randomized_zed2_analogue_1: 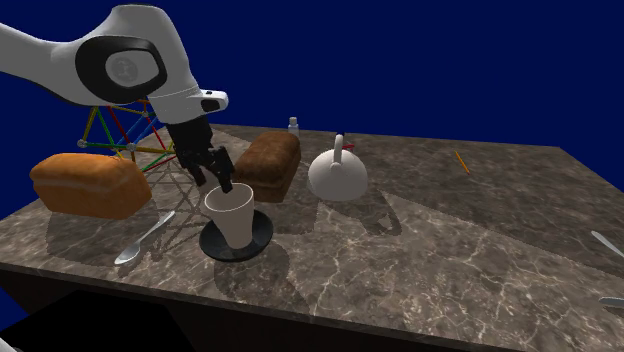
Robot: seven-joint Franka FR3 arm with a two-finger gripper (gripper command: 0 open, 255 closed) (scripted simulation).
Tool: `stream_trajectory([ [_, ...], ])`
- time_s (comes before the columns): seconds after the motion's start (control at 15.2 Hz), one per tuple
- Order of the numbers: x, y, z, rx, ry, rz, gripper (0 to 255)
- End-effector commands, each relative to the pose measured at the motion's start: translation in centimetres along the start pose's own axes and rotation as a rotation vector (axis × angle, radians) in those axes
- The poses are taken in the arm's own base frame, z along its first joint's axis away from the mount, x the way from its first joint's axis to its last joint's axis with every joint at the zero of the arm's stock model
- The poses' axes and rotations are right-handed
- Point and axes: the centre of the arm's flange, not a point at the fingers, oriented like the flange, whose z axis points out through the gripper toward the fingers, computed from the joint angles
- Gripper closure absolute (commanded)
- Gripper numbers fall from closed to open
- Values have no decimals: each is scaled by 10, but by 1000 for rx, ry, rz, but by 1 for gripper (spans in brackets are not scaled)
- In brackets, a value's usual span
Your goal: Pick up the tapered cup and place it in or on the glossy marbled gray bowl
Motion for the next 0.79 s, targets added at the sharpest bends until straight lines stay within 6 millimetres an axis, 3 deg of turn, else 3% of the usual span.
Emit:
stream_trajectory([
  [0.0, 0, 0, 0, 0, 0, 0, 0],
  [0.26, 0, 0, -50, 0, 0, 0, 0],
  [0.73, 0, 0, -50, 0, 0, 0, 0],
])
